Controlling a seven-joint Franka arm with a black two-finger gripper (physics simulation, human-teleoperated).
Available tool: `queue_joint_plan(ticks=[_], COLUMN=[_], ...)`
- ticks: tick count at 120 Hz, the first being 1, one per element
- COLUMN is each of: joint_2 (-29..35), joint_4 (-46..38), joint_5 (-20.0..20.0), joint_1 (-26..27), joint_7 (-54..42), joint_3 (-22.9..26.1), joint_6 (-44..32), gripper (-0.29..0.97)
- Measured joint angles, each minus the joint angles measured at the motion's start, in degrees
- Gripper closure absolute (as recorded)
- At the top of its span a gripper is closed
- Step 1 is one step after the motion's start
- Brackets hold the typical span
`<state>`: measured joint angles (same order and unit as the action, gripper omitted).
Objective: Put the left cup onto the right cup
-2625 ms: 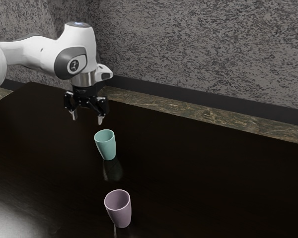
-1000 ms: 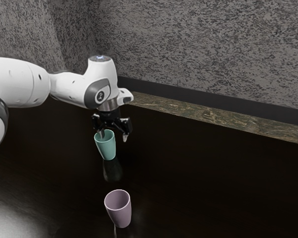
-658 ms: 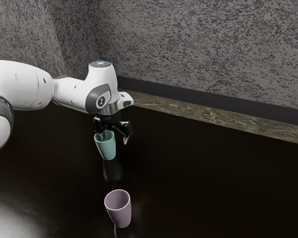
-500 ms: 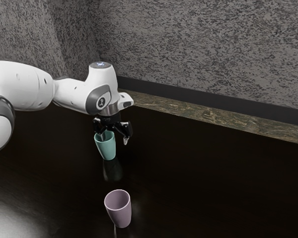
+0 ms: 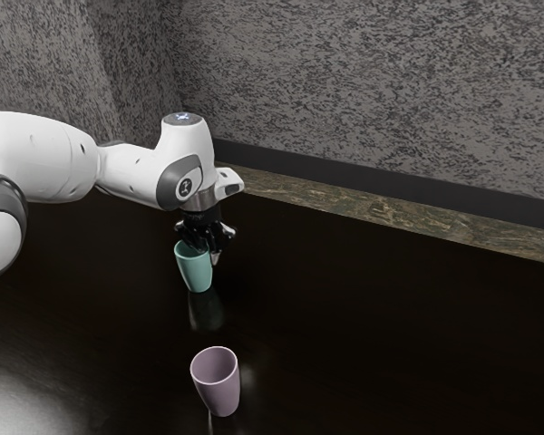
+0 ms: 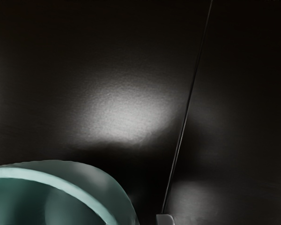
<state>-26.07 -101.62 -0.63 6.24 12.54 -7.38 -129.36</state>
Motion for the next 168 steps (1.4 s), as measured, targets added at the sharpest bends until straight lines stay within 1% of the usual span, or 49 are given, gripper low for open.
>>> queue_joint_plan(ticks=[18, 34, 56, 76, 98, 112, 134, 156, 168], joint_2=[0.1, 0.4, 3.8, 9.0, 18.1, 21.8, 26.6, 30.5, 31.9], joint_4=[0.0, 0.0, -0.5, -2.0, -7.5, -9.9, -12.9, -16.5, -18.1], joint_5=[0.2, 0.5, 1.0, 1.2, 1.4, 1.6, 4.7, 7.6, 8.3], joint_1=[0.0, 0.0, 0.0, 0.4, 0.7, 1.2, 1.7, 5.4, 5.4], joint_7=[0.1, 0.3, 0.7, 1.6, 4.1, 6.3, 10.9, 16.0, 19.0], joint_3=[0.0, -0.1, -0.1, 0.0, 2.8, 4.4, 8.2, 9.0, 10.2], joint_6=[0.0, 0.1, 1.1, 4.0, 7.4, 8.9, 11.0, 12.3, 12.7], gripper=[0.76, 0.77, 0.78, 0.78, 0.78, 0.78, 0.78, 0.78, 0.78])
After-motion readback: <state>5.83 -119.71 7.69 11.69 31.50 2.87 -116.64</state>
